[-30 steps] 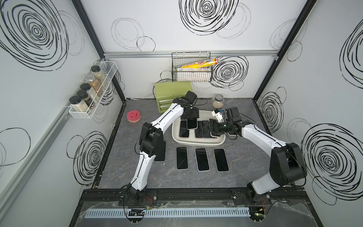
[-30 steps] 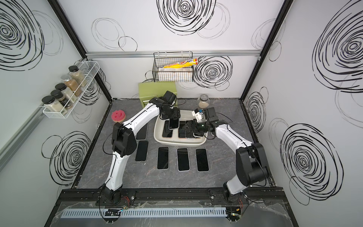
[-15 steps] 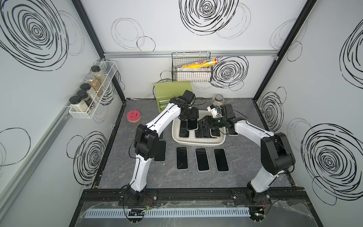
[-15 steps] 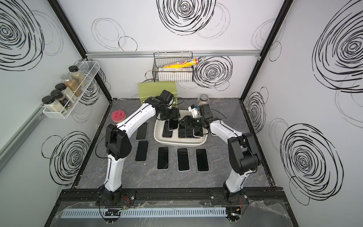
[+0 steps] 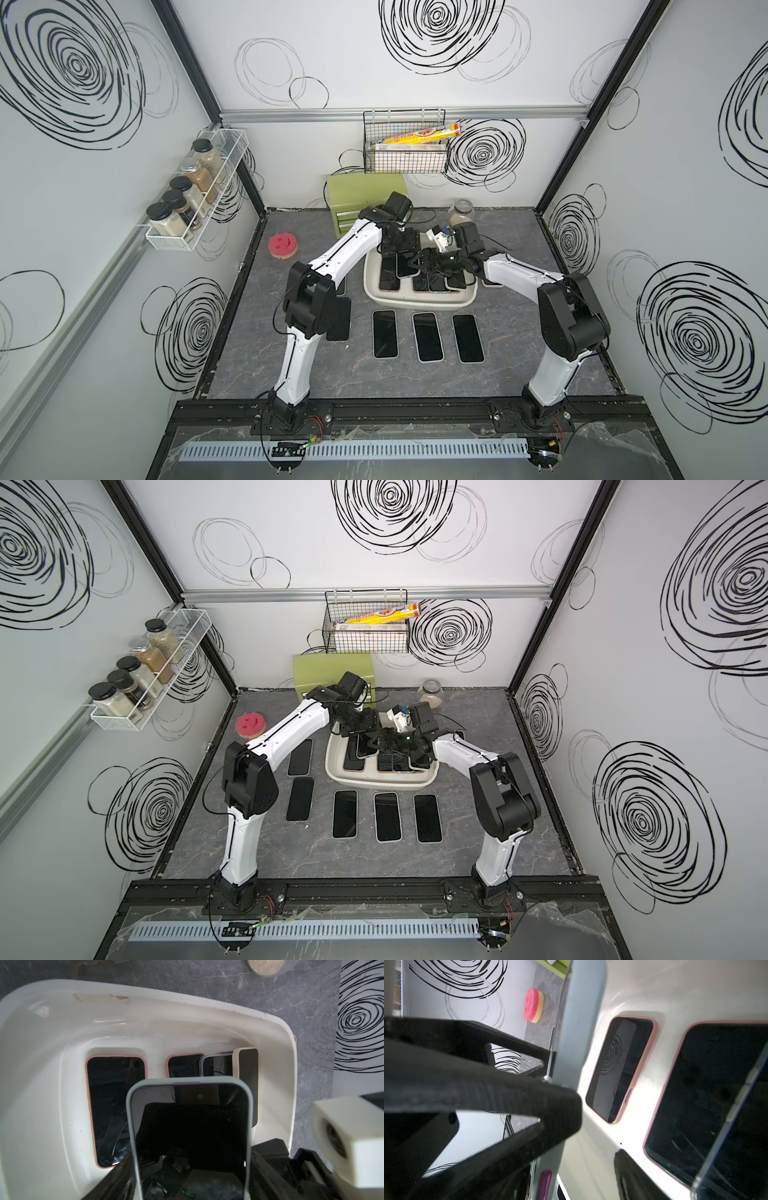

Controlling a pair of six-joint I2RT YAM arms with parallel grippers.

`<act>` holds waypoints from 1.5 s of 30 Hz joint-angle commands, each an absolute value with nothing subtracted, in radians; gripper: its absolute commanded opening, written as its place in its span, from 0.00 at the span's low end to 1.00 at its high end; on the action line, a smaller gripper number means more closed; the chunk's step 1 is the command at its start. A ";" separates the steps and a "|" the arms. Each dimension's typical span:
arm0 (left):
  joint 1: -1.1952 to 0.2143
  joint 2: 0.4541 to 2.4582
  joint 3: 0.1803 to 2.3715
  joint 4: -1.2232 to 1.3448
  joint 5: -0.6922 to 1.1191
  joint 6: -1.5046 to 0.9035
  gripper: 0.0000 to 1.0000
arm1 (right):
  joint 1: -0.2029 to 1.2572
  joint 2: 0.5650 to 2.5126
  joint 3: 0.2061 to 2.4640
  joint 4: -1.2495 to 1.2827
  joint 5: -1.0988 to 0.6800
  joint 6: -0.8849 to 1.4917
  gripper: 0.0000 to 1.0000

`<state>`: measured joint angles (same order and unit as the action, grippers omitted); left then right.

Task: Take the phone out of the storage box
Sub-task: Pick up the phone from the storage box.

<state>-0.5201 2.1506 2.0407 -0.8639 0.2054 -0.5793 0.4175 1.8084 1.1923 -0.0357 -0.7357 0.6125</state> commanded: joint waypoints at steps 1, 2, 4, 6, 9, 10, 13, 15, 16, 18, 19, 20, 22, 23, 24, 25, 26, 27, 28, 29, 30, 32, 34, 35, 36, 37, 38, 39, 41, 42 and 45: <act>-0.519 2.087 2.026 -0.816 0.253 -0.592 0.34 | 0.423 1.823 1.210 0.068 -0.761 0.680 0.61; -0.520 2.083 2.020 -0.812 0.258 -0.595 0.34 | 0.423 1.832 1.210 0.086 -0.778 0.696 0.57; -0.519 2.079 2.010 -0.806 0.263 -0.601 0.34 | 0.423 1.837 1.198 0.133 -0.795 0.727 0.50; -0.518 2.074 1.997 -0.799 0.273 -0.607 0.34 | 0.424 1.838 1.184 0.177 -0.801 0.754 0.42; -0.516 2.062 1.969 -0.777 0.287 -0.620 0.34 | 0.423 1.853 1.187 0.217 -0.821 0.793 0.26; -0.515 2.058 1.956 -0.767 0.297 -0.627 0.34 | 0.423 1.855 1.183 0.233 -0.827 0.806 0.23; -0.506 2.048 1.932 -0.744 0.318 -0.639 0.34 | 0.424 1.848 1.174 0.254 -0.841 0.821 0.15; -0.498 2.043 1.920 -0.733 0.329 -0.647 0.37 | 0.423 1.837 1.166 0.247 -0.845 0.815 0.09; -0.490 2.040 1.913 -0.723 0.340 -0.652 0.41 | 0.424 1.829 1.161 0.234 -0.844 0.807 0.07; -0.472 2.035 1.900 -0.700 0.364 -0.668 0.51 | 0.424 1.813 1.151 0.217 -0.847 0.799 0.01; -0.461 2.034 1.902 -0.691 0.370 -0.676 0.62 | 0.423 1.802 1.141 0.217 -0.848 0.799 0.00; -0.454 2.034 1.907 -0.688 0.371 -0.679 0.75 | 0.423 1.788 1.131 0.214 -0.848 0.798 0.00; -0.440 2.040 1.929 -0.683 0.381 -0.687 0.93 | 0.424 1.757 1.120 0.175 -0.833 0.771 0.00; -0.435 2.042 1.940 -0.682 0.388 -0.690 0.99 | 0.423 1.744 1.119 0.147 -0.825 0.753 0.00; -0.429 2.046 1.951 -0.680 0.396 -0.695 0.99 | 0.422 1.723 1.123 0.107 -0.808 0.723 0.00; -0.422 2.048 1.963 -0.678 0.398 -0.700 0.99 | 0.419 1.706 1.125 0.064 -0.788 0.692 0.00; -0.418 2.047 1.969 -0.675 0.397 -0.702 0.99 | 0.415 1.691 1.127 0.030 -0.773 0.671 0.00; -0.411 2.046 1.974 -0.671 0.396 -0.706 0.99 | 0.407 1.675 1.128 -0.002 -0.766 0.651 0.00; -0.404 2.044 1.977 -0.664 0.397 -0.711 0.99 | 0.394 1.660 1.127 -0.030 -0.764 0.635 0.00; -0.398 2.041 1.976 -0.655 0.400 -0.714 0.99 | 0.384 1.646 1.123 -0.053 -0.756 0.621 0.00; -0.392 2.038 1.977 -0.646 0.403 -0.718 0.99 | 0.368 1.632 1.117 -0.081 -0.746 0.602 0.00; -0.383 2.036 1.990 -0.644 0.401 -0.719 0.99 | 0.327 1.593 1.114 -0.141 -0.728 0.564 0.00; -0.376 2.031 1.997 -0.643 0.399 -0.710 0.99 | 0.263 1.554 1.120 -0.219 -0.703 0.510 0.00; -0.376 2.027 1.996 -0.643 0.399 -0.705 0.99 | 0.224 1.542 1.138 -0.284 -0.683 0.468 0.00; -0.376 2.023 1.992 -0.644 0.398 -0.699 0.99 | 0.182 1.530 1.162 -0.353 -0.653 0.419 0.00; -0.375 2.016 1.981 -0.644 0.396 -0.693 0.99 | 0.148 1.525 1.194 -0.423 -0.604 0.367 0.00; -0.375 2.008 1.967 -0.641 0.396 -0.690 0.99 | 0.129 1.524 1.220 -0.474 -0.559 0.325 0.00; -0.376 1.996 1.946 -0.633 0.397 -0.685 0.99 | 0.107 1.526 1.256 -0.540 -0.482 0.275 0.00; -0.376 1.975 1.907 -0.626 0.396 -0.674 0.99 | 0.066 1.537 1.320 -0.631 -0.363 0.212 0.00; -0.376 1.962 1.889 -0.622 0.393 -0.664 0.99 | 0.039 1.545 1.344 -0.655 -0.344 0.197 0.00; -0.374 1.927 1.831 -0.606 0.394 -0.649 0.99 | -0.009 1.571 1.396 -0.692 -0.287 0.158 0.00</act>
<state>-0.3775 1.9751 1.8706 -0.6487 0.3828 -0.6849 0.0093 1.5612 1.3388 -0.5793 -0.3943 0.2695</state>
